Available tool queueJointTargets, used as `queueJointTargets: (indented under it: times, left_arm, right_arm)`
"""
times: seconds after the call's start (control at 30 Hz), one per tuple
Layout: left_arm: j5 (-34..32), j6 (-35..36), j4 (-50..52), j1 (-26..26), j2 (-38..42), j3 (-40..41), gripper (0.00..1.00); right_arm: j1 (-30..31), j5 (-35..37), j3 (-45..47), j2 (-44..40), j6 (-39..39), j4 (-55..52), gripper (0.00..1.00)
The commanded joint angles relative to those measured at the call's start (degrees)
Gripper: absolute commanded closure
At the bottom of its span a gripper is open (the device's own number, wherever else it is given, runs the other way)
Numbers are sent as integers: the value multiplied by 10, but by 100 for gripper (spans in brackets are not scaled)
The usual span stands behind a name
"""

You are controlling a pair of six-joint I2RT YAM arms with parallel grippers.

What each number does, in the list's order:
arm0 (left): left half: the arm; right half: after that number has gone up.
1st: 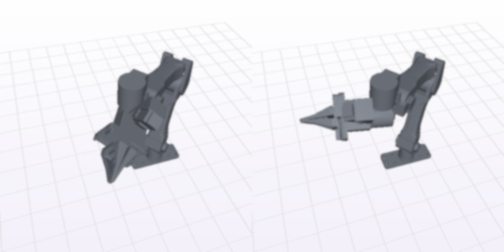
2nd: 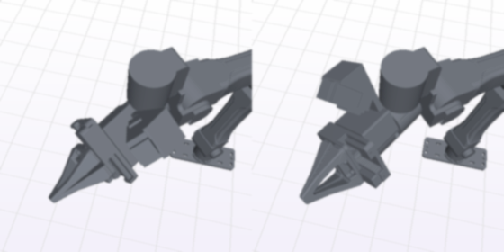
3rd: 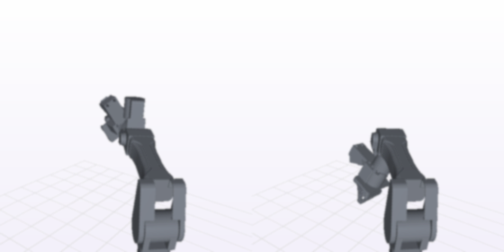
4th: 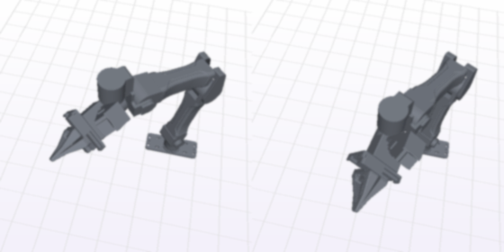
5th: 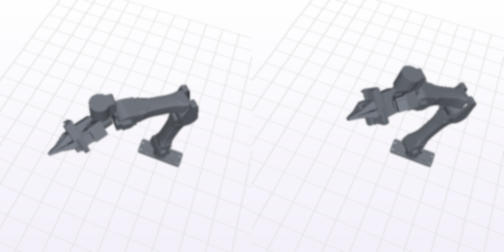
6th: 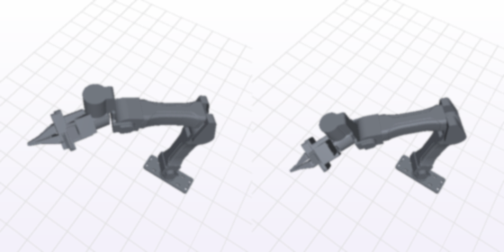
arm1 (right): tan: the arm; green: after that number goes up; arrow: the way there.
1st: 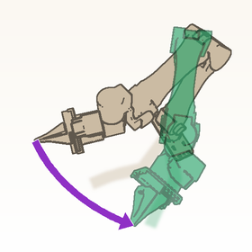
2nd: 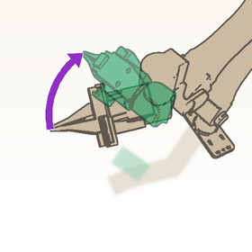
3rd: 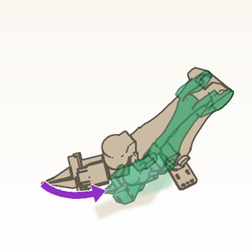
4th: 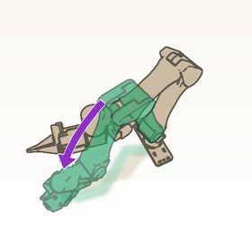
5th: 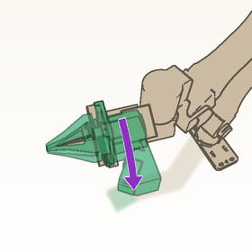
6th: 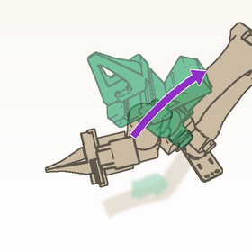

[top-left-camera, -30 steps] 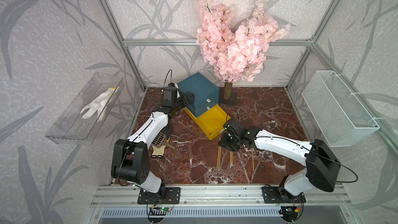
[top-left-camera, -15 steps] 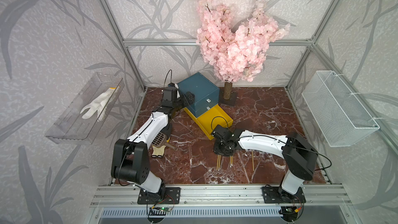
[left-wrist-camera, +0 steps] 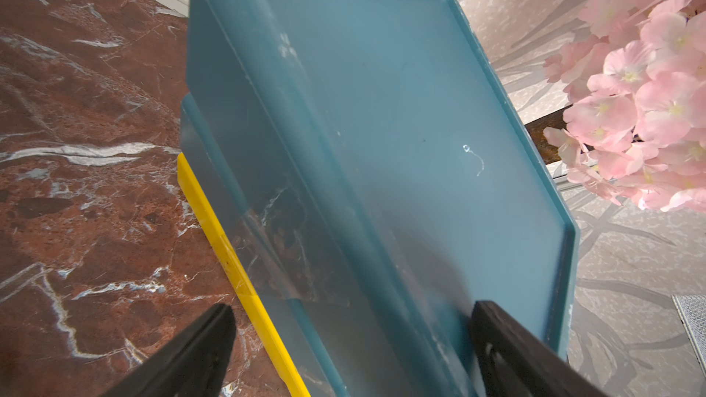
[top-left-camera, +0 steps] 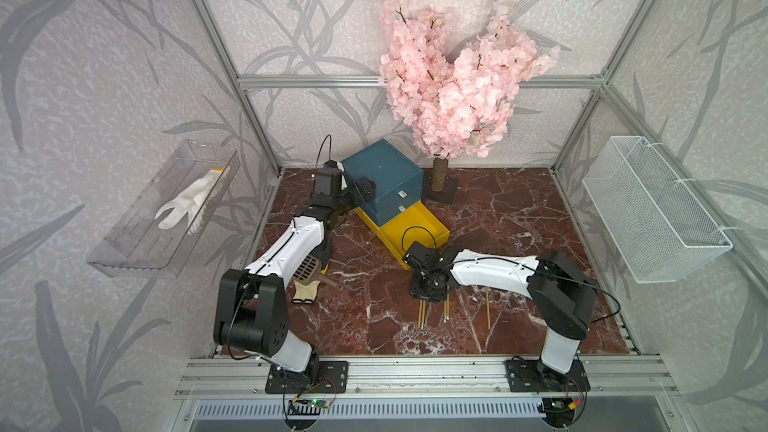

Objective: Please place the pencils in the drawer according to their color
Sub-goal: Pick up the pencil from the center of the board.

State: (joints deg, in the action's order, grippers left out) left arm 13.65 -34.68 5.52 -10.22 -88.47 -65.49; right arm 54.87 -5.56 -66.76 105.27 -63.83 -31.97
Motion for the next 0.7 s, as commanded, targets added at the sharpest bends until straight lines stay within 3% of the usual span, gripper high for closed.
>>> queueJointTargets:
  times: [0.0,0.5,0.67]
  left_arm:
    - [-3,24,142,-2,-24,41,0]
    - [-3,24,141,-2,-23,41,0]
    - [-2,22,139,-1,-24,42,0]
  right_arm:
    - [2,2,-10,17,3,-29,65]
    - [6,3,-29,65,-12,-87,70]
    - [5,1,-36,80,-13,-94,77]
